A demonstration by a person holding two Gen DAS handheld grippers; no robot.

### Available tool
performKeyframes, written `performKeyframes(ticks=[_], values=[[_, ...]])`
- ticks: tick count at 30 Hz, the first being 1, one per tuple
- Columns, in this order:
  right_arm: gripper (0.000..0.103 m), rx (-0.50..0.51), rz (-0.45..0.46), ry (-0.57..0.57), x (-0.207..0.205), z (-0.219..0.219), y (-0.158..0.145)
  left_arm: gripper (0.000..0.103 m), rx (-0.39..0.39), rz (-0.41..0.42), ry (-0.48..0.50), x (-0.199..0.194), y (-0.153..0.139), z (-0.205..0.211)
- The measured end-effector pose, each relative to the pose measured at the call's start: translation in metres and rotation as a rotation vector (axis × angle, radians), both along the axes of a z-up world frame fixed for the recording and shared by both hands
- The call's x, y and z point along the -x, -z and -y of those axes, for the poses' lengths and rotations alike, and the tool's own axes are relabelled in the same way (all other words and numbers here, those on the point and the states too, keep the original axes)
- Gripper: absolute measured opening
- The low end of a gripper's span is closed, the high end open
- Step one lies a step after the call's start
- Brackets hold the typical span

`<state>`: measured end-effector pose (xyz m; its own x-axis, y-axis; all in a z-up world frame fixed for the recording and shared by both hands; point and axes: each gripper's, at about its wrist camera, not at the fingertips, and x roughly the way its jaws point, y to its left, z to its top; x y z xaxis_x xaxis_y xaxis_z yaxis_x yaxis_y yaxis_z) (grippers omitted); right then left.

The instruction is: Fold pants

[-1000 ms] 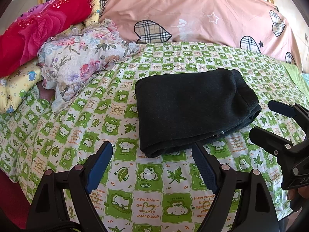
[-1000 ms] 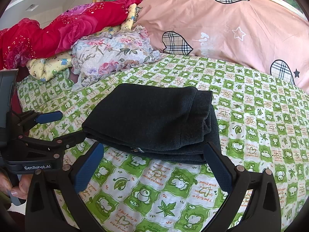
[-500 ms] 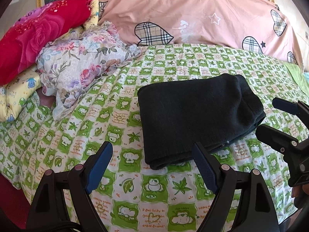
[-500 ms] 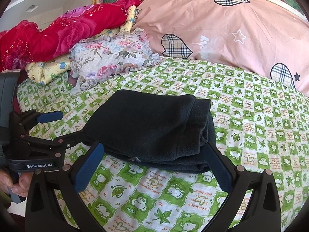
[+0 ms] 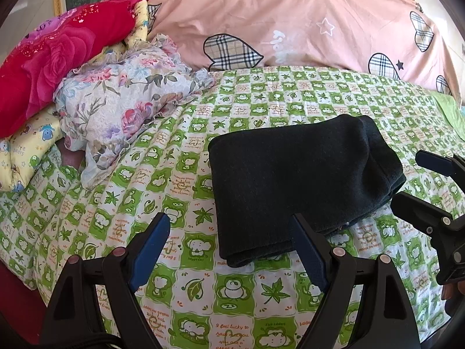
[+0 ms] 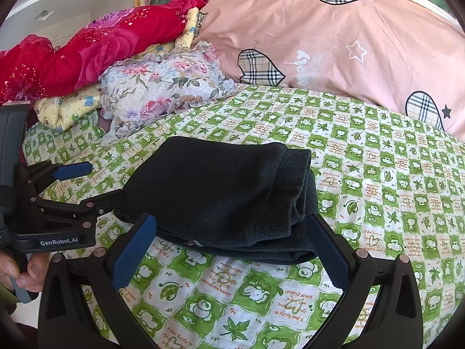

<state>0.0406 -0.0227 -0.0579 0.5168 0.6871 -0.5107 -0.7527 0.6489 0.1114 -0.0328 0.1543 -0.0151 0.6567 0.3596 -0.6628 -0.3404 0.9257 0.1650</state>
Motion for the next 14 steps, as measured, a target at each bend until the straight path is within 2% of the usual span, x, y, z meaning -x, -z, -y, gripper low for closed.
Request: performKeyframes(ticks=[14], values=[[0.103,-0.066,-0.062,0.035,-0.005,0.019,0.004,0.085,-0.026,-0.017,0.03,-0.01,-0.01,0.025]])
